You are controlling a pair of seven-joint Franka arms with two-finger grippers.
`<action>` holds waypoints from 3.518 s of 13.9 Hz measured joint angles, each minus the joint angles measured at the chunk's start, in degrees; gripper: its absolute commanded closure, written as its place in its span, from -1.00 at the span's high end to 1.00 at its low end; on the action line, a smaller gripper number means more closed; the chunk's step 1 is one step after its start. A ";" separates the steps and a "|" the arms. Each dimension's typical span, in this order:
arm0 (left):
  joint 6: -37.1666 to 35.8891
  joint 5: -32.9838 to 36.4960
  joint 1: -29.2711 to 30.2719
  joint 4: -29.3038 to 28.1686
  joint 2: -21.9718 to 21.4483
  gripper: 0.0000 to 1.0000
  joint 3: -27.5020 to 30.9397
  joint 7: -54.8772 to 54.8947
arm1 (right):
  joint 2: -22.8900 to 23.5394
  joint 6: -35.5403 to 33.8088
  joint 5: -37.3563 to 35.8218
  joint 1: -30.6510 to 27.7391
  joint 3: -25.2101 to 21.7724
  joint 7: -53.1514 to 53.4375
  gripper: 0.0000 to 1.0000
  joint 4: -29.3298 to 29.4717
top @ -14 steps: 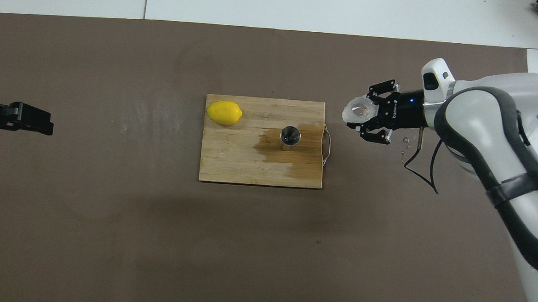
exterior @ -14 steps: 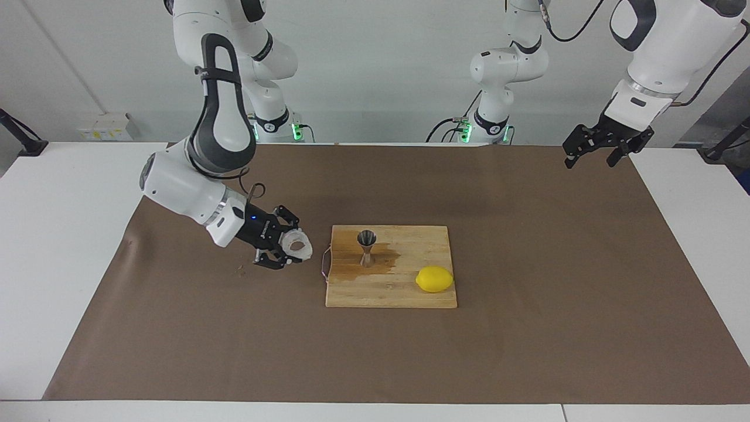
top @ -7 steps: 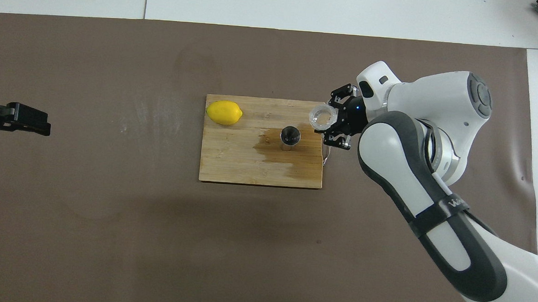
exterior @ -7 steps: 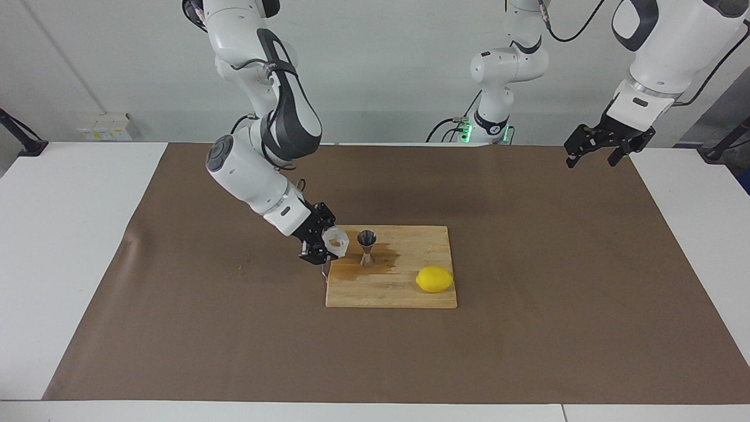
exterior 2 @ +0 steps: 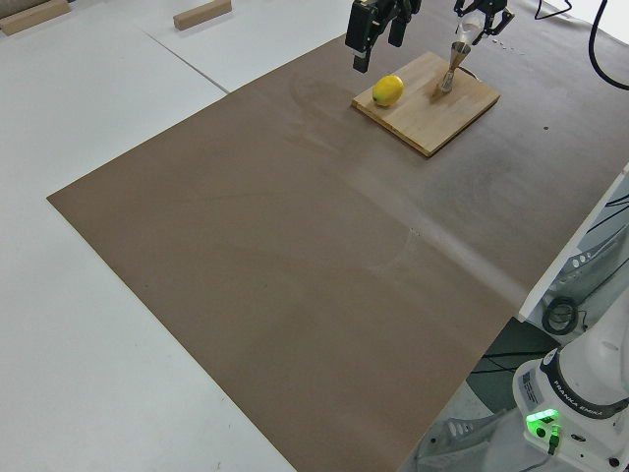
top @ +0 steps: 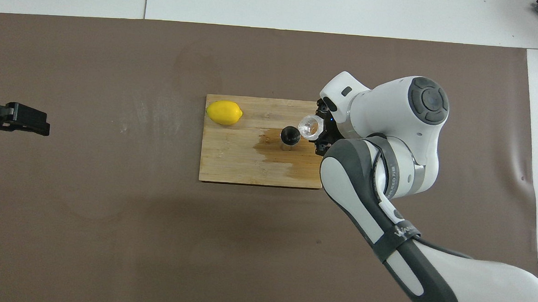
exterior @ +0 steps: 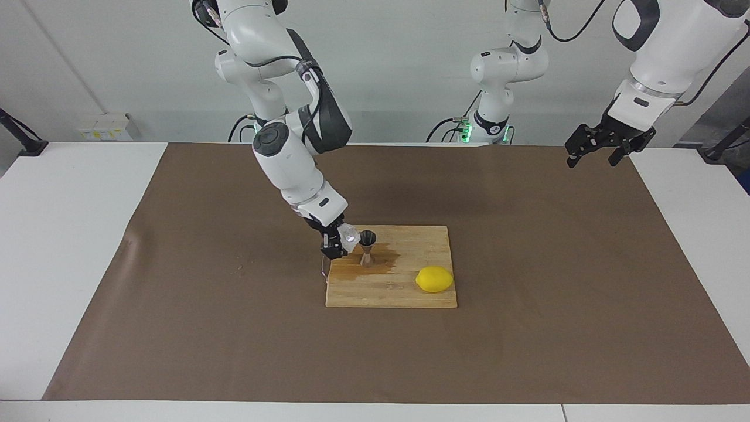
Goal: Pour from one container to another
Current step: 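Tilt the white cup with the right gripper to pour into the metal cup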
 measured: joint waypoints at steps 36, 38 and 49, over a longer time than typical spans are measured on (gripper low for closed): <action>-0.02 0.00 0.03 -0.03 -0.01 1.00 -0.01 0.00 | -1.45 0.25 -32.41 7.34 -0.01 7.50 -0.41 0.44; -0.02 0.00 0.03 -0.03 -0.01 1.00 -0.01 0.00 | -1.48 0.25 -32.43 7.41 -0.01 7.50 -0.41 0.44; -0.02 0.00 0.04 -0.03 -0.02 1.00 -0.01 0.00 | -1.49 0.25 -32.44 7.41 -0.03 7.57 -0.41 0.44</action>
